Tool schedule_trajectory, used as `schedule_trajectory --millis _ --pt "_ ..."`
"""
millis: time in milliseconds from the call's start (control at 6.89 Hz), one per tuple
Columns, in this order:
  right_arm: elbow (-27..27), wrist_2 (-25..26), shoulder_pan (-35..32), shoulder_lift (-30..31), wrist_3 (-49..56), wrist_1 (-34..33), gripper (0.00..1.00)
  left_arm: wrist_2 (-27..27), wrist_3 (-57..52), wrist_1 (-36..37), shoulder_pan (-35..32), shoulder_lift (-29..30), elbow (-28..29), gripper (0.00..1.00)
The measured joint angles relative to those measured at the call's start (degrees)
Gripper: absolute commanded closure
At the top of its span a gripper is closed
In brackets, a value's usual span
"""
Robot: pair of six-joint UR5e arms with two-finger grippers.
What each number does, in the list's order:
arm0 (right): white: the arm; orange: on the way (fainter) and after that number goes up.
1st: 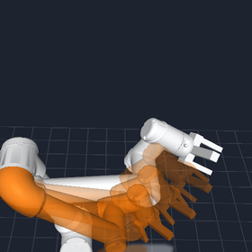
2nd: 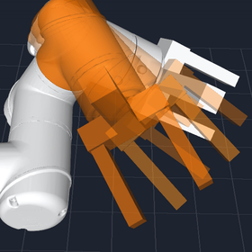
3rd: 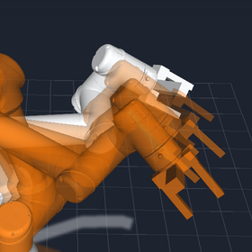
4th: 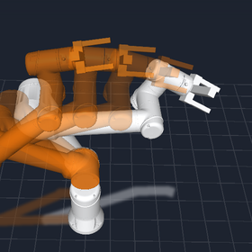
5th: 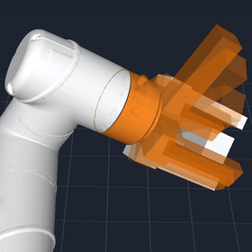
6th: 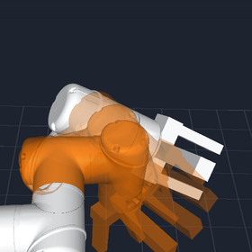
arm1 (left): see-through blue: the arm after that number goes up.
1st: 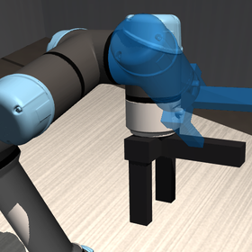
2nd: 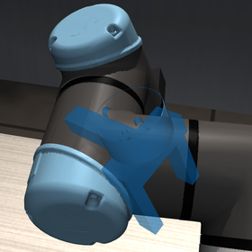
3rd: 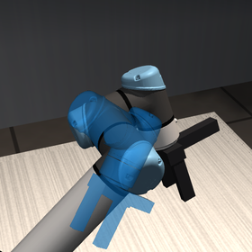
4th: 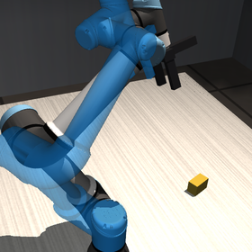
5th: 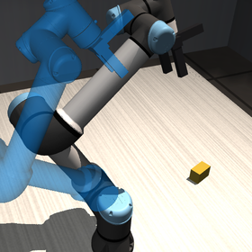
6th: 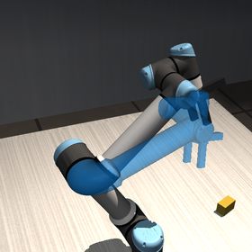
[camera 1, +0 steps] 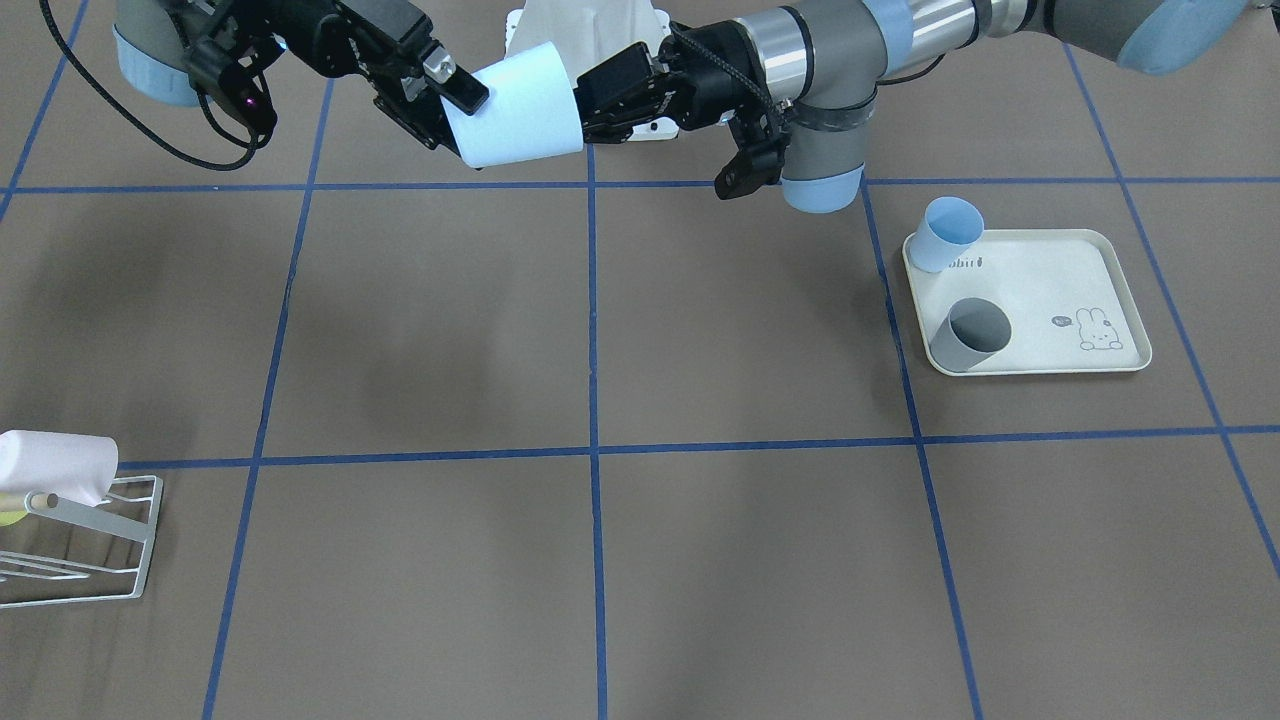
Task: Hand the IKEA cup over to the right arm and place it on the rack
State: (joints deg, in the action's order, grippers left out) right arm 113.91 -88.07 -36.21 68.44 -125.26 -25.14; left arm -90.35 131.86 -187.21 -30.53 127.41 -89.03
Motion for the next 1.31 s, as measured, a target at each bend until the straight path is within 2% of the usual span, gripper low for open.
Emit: schedule_trajectory --millis 145,290,436,581,726,871,1017,1307 --pt "0.00 0.00 0.00 -0.01 -0.04 0.00 0.24 0.02 -0.08 0.00 0.38 0.03 0.00 1.00" --pt "0.00 0.00 0.00 0.00 -0.05 0.00 0.44 0.06 -0.48 0.00 0.60 0.03 0.00 1.00" --pt "0.00 0.00 -0.03 0.02 -0.09 0.00 0.74 0.08 -1.02 0.00 0.69 0.03 -0.07 1.00" --pt "0.00 0.00 -0.04 0.02 -0.23 0.00 1.00 0.08 -1.29 0.00 0.71 0.02 -0.17 0.90" --pt "-0.01 -0.01 -0.02 0.02 -0.45 0.00 1.00 0.11 -1.38 0.01 0.71 -0.03 -0.35 0.44" --pt "0.00 0.00 -0.02 -0.03 -0.54 0.03 1.00 0.10 -1.44 0.20 0.74 -0.09 -0.60 0.14" --pt "0.00 0.00 -0.01 -0.06 -0.58 0.06 1.00 0.14 -1.67 1.21 0.77 -0.09 -1.19 0.01" --pt "0.02 0.06 0.00 -0.06 -0.65 0.03 1.00 0.17 -2.29 5.69 0.68 -0.25 -3.56 0.01"
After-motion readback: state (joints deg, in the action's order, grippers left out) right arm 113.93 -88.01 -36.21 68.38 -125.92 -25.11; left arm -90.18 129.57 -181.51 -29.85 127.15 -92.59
